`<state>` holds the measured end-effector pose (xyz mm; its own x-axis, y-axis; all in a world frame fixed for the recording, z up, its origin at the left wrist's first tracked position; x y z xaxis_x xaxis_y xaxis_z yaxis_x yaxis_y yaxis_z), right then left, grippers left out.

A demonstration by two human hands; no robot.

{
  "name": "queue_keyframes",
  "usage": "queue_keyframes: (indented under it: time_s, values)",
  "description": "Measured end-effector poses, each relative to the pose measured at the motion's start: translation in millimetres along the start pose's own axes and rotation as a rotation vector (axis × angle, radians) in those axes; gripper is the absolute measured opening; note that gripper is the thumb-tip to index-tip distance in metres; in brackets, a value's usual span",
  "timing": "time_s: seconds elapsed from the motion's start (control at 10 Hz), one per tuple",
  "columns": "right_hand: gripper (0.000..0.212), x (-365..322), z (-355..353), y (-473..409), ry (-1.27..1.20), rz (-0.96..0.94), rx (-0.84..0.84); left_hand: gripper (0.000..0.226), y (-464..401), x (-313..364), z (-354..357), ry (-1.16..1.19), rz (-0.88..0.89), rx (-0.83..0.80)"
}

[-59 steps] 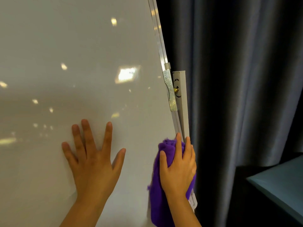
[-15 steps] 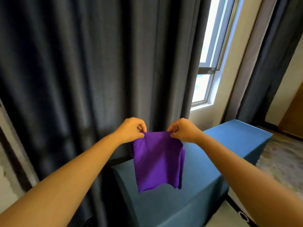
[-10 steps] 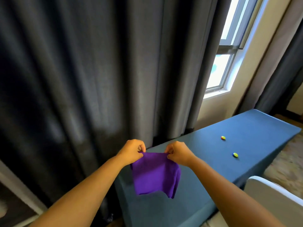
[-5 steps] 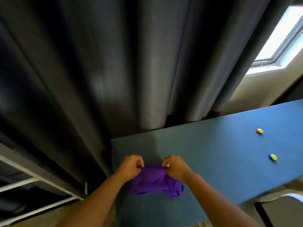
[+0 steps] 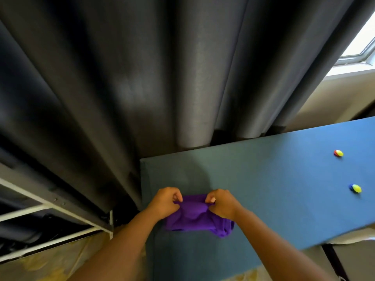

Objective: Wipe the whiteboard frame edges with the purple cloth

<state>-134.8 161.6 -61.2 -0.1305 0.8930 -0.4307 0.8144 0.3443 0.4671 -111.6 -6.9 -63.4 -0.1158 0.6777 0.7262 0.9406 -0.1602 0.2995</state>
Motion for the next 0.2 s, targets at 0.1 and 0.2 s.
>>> queue_keyframes:
  time_s: [0.1,0.2]
  values:
    - [0.025,-5.2,-13.8,3.5,0.01,0.012,0.002,0.019,-2.7,7.3,-8.2,-0.015,0.003,-0.04]
    - [0.026,-14.3,-29.4,10.9,0.003,0.004,0.009,0.021,-0.1,22.9,-19.9,-0.041,-0.006,-0.07]
Point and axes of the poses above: each hand's wrist, its own y-axis away from the middle knuckle, its own z-axis out of the palm, x = y × z, the point moved 8 cm from there along -y, towards the middle knuckle, and after that the axes turned 4 degrees about z, right-handed, at the moved point
